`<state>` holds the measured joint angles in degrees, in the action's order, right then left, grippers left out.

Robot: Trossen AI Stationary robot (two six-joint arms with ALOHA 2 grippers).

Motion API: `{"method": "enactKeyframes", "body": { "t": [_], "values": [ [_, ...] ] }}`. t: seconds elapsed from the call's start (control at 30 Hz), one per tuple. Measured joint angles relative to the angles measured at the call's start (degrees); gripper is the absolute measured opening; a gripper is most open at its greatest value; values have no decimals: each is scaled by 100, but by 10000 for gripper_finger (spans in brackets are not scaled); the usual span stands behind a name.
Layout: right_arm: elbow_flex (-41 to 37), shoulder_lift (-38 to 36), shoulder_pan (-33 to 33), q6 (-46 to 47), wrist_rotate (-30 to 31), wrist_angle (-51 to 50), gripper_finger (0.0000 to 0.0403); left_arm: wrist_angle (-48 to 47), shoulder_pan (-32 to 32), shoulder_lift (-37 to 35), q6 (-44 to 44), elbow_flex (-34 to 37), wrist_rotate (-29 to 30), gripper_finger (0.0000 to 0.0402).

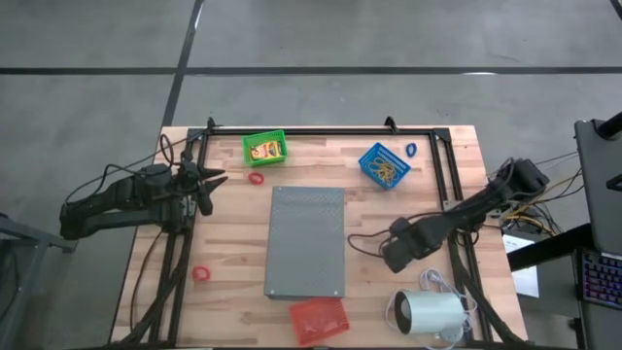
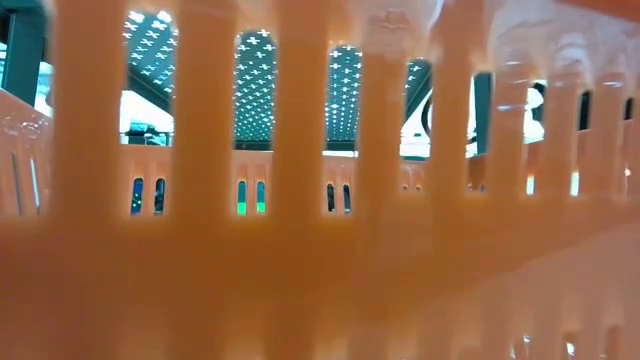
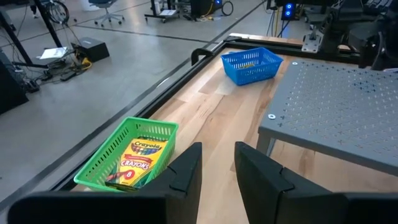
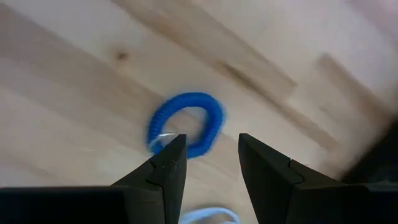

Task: Pick & Place Office Desk Supplies
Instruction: Put the bottom blue spring keychain into the orange basket

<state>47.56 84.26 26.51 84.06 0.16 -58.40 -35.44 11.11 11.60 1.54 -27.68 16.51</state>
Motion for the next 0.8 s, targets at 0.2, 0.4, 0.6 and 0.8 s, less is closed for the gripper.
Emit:
{"method": "enactKeyframes", "body": {
  "t": [0.2,0.4,0.6,0.8],
  "values": [
    [-845,-652,54,220,10,935,141,-2,0,1,-2,0,0,98],
    [-1328,-1014,51,254,139,1228,140,-2,-2,1,-1,0,-1,98],
    [-1576,-952,49,239,147,1619,142,-2,-2,0,-2,0,-1,98],
    [-1565,-765,49,36,155,1682,150,-2,-2,2,-1,0,-2,98]
  ]
}}
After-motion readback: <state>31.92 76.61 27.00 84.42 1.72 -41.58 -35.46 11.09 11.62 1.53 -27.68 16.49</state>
